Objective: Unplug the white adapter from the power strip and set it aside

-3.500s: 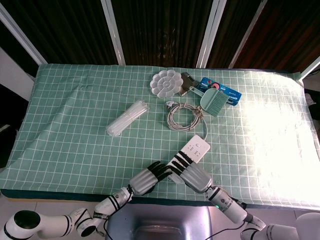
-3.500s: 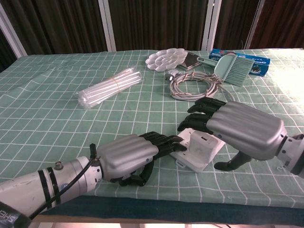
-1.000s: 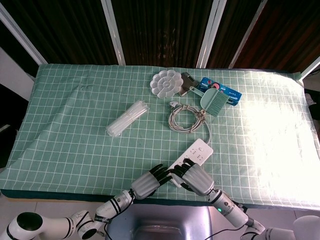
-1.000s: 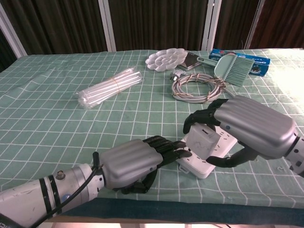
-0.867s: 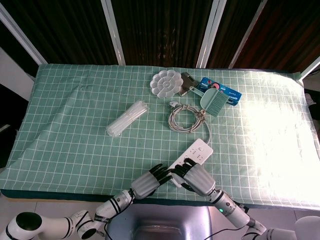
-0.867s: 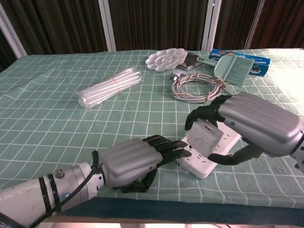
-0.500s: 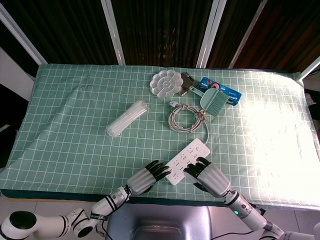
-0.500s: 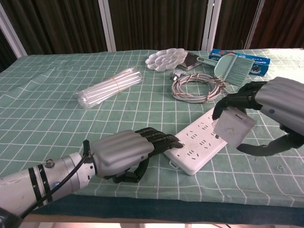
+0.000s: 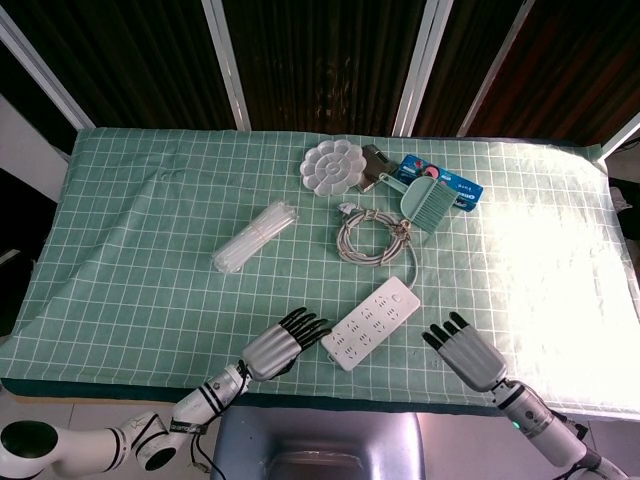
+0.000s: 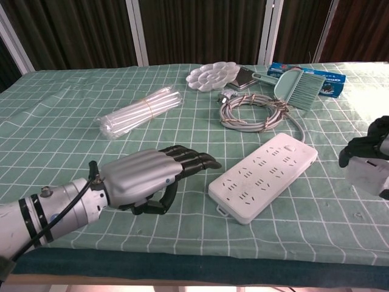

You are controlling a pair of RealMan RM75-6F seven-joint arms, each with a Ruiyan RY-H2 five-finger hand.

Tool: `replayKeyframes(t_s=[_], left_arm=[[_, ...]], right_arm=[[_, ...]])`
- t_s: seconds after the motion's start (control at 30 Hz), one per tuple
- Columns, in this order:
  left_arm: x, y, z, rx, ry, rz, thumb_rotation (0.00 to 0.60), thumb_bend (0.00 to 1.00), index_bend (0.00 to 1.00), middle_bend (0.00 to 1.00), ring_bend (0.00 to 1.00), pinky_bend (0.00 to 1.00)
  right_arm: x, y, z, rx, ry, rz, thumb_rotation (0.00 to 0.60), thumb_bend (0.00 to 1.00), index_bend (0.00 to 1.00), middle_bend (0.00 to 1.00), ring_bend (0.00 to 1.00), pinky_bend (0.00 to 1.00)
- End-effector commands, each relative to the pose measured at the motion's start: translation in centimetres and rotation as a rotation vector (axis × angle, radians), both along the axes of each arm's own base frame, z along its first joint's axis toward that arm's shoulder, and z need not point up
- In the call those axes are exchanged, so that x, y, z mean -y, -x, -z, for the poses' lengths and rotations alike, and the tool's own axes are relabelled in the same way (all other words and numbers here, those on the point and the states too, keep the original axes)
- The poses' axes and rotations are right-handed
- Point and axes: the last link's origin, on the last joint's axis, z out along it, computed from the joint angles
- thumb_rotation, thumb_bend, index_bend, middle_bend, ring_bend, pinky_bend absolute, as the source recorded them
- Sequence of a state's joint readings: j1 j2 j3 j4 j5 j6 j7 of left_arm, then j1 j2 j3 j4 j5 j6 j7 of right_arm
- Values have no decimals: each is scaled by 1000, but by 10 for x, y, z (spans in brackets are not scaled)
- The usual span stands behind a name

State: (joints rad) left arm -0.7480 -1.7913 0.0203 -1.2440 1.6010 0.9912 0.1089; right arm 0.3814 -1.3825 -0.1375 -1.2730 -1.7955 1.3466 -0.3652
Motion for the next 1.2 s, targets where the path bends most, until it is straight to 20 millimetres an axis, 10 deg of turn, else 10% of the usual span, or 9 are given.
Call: replayKeyframes(t_s=[0.03,0.37,0.73,0.97,1.2], left_arm=[[-2,2,-3,5,-6,-7,600,922,0,36,0,23],[-9,7,-15,32,-34,-27,600,726,0,30,0,24],[-7,24,-64,76,-149,-18,600,624,0,0,0,35],[5,73,-137,86,-297,-123,600,589,0,0,0,38],[44,139,-189,73,-478,-343,600,567,0,0,0,46]], right_arm=[[4,12,1,-98,14,32,600,468,682,647,471,397],[3,18,-3,-189,-33,145,600,297,13,152,102,124],[-12,0,-44,19,39,194,600,205,0,14,5,83],[-33,6,-104,183,329,367,600,206,0,0,0,4],[-52,25,-123,357,479,441,600,199,0,0,0,0]])
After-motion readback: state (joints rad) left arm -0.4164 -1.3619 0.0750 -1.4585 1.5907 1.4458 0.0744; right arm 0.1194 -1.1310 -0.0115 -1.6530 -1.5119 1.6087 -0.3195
